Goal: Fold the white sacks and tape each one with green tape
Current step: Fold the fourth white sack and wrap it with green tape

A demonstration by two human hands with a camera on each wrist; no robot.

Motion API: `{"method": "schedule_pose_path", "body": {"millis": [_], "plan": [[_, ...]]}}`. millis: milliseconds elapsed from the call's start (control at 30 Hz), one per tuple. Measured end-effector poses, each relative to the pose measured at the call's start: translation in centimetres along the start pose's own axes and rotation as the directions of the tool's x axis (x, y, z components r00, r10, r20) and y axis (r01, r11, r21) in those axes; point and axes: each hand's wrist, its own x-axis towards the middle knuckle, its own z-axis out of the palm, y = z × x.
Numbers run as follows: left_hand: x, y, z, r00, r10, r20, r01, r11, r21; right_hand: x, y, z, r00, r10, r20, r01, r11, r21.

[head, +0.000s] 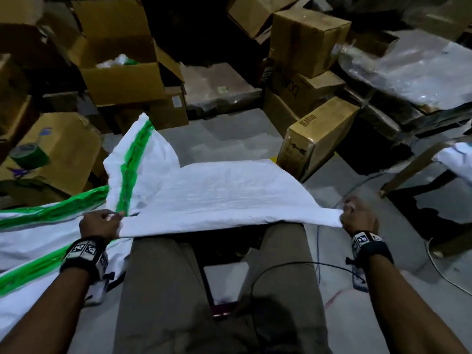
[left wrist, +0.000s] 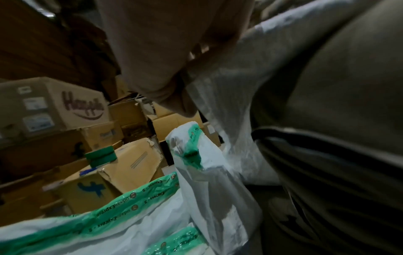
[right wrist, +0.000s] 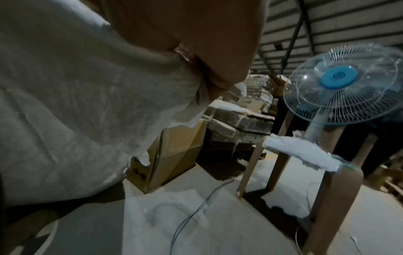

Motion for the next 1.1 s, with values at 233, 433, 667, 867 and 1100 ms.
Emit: {"method": "schedule_pose_path", "body": {"millis": [233, 433, 667, 867, 1100], "plan": [[-0.5, -0.7, 1.0, 0.996, 0.0, 0.094, -0.019, 0.979, 0.203, 0.3, 0.4, 2.3, 0.97, 0.074, 0.234, -0.009, 0.964, -0.267], [-0.5, -0.2, 0.4, 0.994, 0.031, 0.102, -0.049, 0.981, 0.186, -0.7, -5.6, 1.8, 0.932, -0.358, 0.056, 0.356, 0.876, -0.326], [-0.5, 0.0, 0.4, 0.993, -0.018, 0.117, -0.003, 0.984, 0.175, -12.2, -15.8, 5.3, 0.399, -0.657, 0.639, 0.893, 0.437, -0.109], [-0.5, -0.3, -1.4, 0.992, -0.104, 0.073, 0.104, 0.995, 0.005, -14.1, -17.7, 7.4, 0.545, -0.676, 0.497, 0.834, 0.376, -0.403], [-8.4, 7.3, 1.6, 0.682, 0.732, 0.001, -0.653, 0.608, 0.452, -15.4, -17.9, 7.7, 0.543, -0.733, 0.409, 0.831, 0.401, -0.385]]}}
